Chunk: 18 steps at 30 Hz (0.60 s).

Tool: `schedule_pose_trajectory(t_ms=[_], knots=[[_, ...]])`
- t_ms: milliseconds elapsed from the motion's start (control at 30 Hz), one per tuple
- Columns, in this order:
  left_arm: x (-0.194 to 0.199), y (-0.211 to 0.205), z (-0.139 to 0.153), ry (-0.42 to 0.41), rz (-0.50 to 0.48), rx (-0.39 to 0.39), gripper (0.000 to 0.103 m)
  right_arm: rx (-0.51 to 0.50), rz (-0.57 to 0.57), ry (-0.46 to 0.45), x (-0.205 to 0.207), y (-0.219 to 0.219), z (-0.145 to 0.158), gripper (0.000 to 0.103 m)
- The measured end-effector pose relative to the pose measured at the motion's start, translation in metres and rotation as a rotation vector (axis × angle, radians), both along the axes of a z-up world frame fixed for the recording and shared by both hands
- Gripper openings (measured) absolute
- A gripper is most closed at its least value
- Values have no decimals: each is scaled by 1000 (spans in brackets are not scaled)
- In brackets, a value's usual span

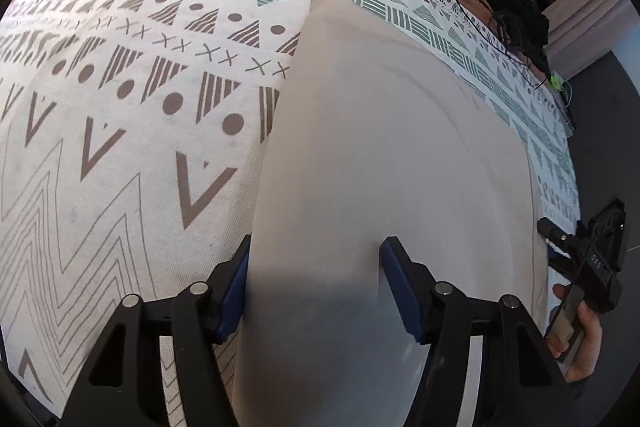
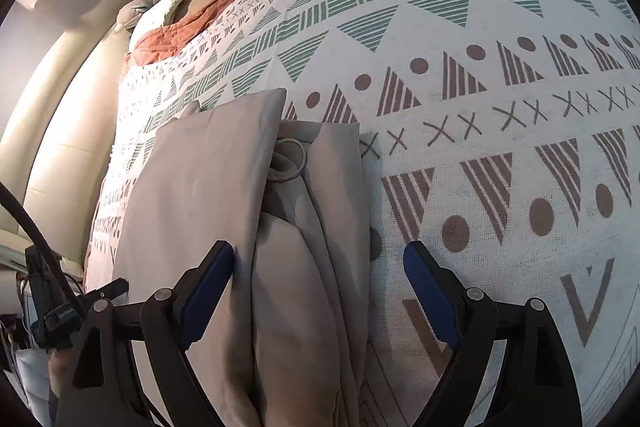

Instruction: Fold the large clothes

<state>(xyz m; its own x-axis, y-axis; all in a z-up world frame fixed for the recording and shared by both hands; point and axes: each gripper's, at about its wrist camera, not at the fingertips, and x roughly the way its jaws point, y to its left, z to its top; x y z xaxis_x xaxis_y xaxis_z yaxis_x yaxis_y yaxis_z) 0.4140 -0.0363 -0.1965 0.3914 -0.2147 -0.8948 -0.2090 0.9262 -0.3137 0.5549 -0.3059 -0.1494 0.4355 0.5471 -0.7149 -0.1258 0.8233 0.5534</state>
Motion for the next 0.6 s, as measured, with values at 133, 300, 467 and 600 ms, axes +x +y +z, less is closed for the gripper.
schedule_pose_trajectory(t_ms=[133, 300, 467, 600], knots=[[-2, -8, 5, -13, -16, 26, 49, 27, 7, 5, 5, -3, -4, 86], [-4, -21, 10, -19, -47, 46, 45, 71, 22, 18, 1, -9, -7, 86], [-2, -33, 9, -17, -86, 61, 45, 111, 27, 33, 3, -15, -12, 86], [7, -32, 6, -2, -94, 64, 45, 188, 24, 49, 10, -23, -20, 86]])
